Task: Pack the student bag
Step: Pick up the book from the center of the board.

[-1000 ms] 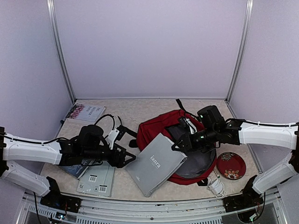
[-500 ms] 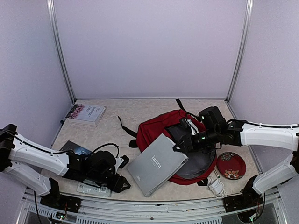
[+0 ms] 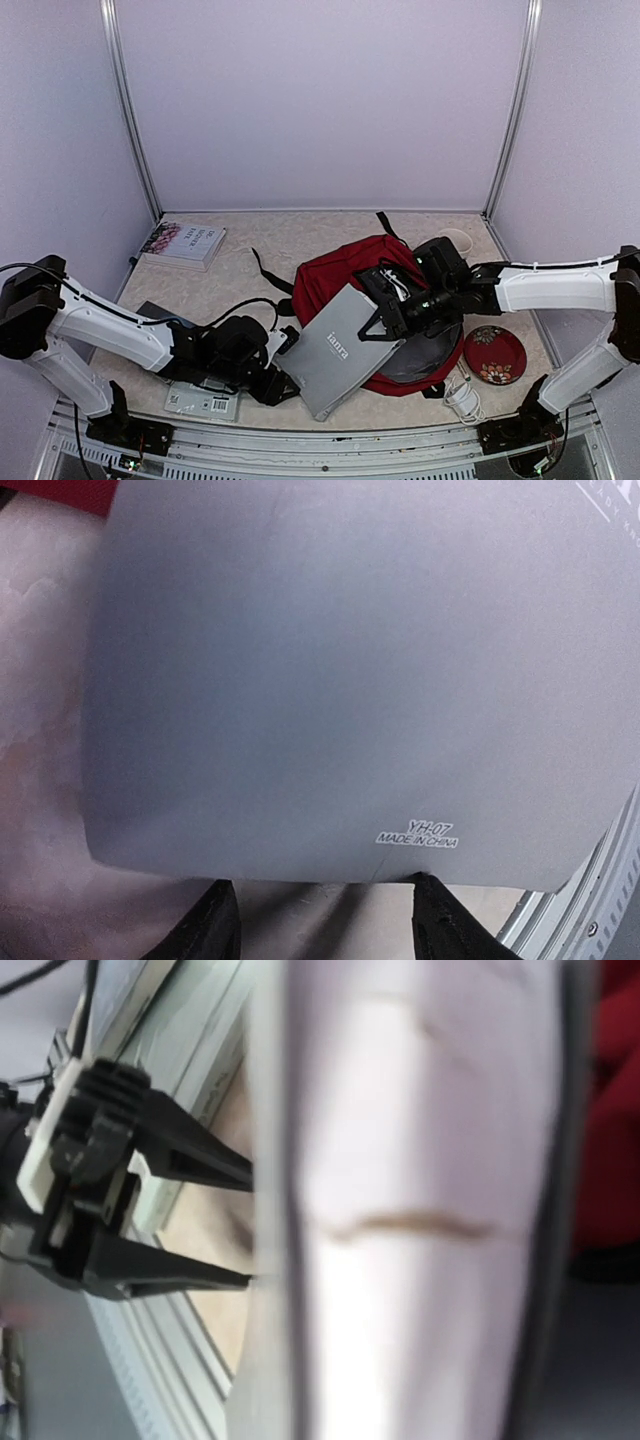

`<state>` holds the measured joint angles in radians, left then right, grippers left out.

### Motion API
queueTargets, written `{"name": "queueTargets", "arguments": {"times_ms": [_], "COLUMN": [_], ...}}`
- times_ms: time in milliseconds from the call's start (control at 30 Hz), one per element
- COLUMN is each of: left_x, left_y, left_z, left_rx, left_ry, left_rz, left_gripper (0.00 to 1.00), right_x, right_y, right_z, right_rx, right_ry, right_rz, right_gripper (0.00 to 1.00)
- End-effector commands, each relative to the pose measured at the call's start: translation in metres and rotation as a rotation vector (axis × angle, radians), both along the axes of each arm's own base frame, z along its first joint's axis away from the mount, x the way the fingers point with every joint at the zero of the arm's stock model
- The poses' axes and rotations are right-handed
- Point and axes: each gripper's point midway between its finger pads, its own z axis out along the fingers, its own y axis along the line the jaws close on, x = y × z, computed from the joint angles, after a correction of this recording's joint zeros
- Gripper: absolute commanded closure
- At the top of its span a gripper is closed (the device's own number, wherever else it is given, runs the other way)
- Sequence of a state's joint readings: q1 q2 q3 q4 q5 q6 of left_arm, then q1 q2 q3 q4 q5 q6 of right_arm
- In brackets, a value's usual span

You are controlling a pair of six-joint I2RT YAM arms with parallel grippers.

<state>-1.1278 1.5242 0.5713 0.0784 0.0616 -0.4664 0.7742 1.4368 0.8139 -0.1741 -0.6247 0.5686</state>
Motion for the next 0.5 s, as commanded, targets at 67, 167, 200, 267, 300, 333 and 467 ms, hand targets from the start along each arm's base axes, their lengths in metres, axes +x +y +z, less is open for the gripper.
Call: {"name": "queueTargets", "arguments": {"times_ms": [67, 167, 200, 267, 300, 333, 467], "left_x": [0.006, 0.018, 0.023, 0.036, 0.041, 0.047, 0.073], "left_y": [0.016, 0.012, 0.011, 0.007, 0.005, 0.002, -0.034], "left_z": [0.018, 0.065, 0.082, 0.117, 0.132, 0.143, 0.160], "left_rx": [0.025, -0.038, -0.050, -0.064, -0.066, -0.069, -0.170], "left_ry": [-0.055, -0.171, -0.218, -0.319, -0.360, -0.390, -0.301], "left_rz": [0.038, 0.056, 0.061, 0.058, 0.054, 0.044, -0.114], "left_gripper": [0.42, 0.41, 0.40, 0.37, 0.34, 0.31, 0.18], "right_x": [0.003, 0.008, 0.010, 0.011, 0.011, 0.010, 0.008], "right_y": [0.002, -0.007, -0.013, -0.028, -0.038, -0.048, -0.119], "right_z": [0.051, 0.096, 0.112, 0.149, 0.166, 0.182, 0.226], "right_rx": [0.036, 0.087, 0.100, 0.150, 0.177, 0.200, 0.181], "right_ry": [-0.100, -0.175, -0.204, -0.263, -0.288, -0.316, -0.408], "right_rz": [-0.003, -0.079, -0.113, -0.182, -0.221, -0.261, -0.551], "right_gripper": [0.79, 0.81, 0.83, 0.84, 0.84, 0.84, 0.87]}}
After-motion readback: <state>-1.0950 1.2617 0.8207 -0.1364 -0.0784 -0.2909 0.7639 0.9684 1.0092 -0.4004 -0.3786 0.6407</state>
